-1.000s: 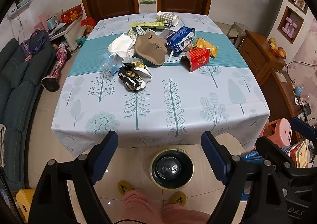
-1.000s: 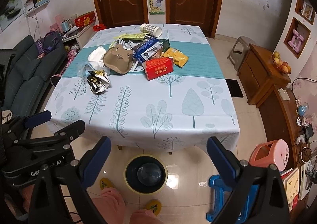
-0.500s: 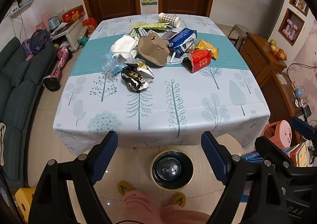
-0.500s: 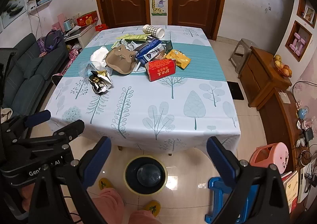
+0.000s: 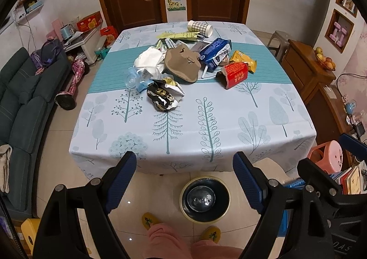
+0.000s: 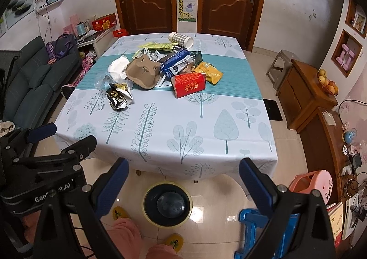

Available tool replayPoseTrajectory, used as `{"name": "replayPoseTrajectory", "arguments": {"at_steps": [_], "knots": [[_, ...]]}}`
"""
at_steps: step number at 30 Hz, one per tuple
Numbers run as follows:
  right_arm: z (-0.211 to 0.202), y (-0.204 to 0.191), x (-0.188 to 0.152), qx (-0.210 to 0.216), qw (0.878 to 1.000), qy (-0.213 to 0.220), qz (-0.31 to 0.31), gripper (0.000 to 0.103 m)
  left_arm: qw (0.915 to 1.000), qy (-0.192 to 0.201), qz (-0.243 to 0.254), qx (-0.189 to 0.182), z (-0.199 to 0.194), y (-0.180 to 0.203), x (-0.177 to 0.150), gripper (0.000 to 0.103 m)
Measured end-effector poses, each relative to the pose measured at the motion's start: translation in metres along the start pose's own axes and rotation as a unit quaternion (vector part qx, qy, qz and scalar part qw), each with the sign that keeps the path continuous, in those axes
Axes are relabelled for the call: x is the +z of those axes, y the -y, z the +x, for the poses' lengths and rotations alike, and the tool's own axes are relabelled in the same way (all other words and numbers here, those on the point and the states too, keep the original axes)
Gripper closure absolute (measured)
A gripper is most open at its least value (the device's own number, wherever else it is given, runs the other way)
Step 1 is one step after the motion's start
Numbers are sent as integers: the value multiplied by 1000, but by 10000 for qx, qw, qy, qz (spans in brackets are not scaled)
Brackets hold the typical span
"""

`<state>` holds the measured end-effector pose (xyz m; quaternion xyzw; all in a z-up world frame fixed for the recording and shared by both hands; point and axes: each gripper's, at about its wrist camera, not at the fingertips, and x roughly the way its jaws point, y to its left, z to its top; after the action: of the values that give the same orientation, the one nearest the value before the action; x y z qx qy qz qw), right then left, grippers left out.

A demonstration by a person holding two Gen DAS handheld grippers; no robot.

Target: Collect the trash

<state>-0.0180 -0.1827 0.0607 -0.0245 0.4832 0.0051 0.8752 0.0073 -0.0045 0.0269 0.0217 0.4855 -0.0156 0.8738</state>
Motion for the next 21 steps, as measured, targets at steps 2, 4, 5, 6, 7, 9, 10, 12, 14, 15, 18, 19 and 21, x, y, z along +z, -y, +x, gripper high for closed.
{"name": "replayPoseTrajectory", "arguments": {"at_steps": [2,4,5,6,7,9,10,12,14,15,18,19,21], "knots": [[0,0,0,4,10000,6,-3,6,10000,0,-4,0,0,0,0,18],[0,0,0,10,10000,14,-10,6,10000,-5,-12,9,-1,0,0,18],[0,0,0,9,10000,13,-9,6,10000,-10,-22,16,-1,-1,0,18],[0,0,0,14,10000,16,-9,6,10000,-11,-30,19,-2,-1,-1,18],[-2,0,-1,16,10000,26,-11,6,10000,-16,-43,24,-3,-2,-1,18],[-2,0,0,29,10000,41,-14,6,10000,-27,-67,31,-4,-3,-2,18],[-2,0,0,33,10000,40,-11,6,10000,-32,-74,35,-5,-3,-2,18],[-4,1,1,60,10000,59,-4,6,9999,-32,-89,41,-8,-4,-1,18],[-8,1,2,88,9999,108,7,6,9999,-6,-98,39,-11,-4,0,18],[-10,2,3,101,9998,146,15,6,10000,8,-93,34,-12,-4,1,18],[-16,2,6,139,9995,279,36,6,10000,72,-22,34,-17,-4,5,18],[-17,1,7,160,9993,323,41,6,10000,72,-3,46,-17,-3,6,18],[-19,1,10,209,9991,374,54,6,10000,59,26,75,-19,-4,8,18]]}}
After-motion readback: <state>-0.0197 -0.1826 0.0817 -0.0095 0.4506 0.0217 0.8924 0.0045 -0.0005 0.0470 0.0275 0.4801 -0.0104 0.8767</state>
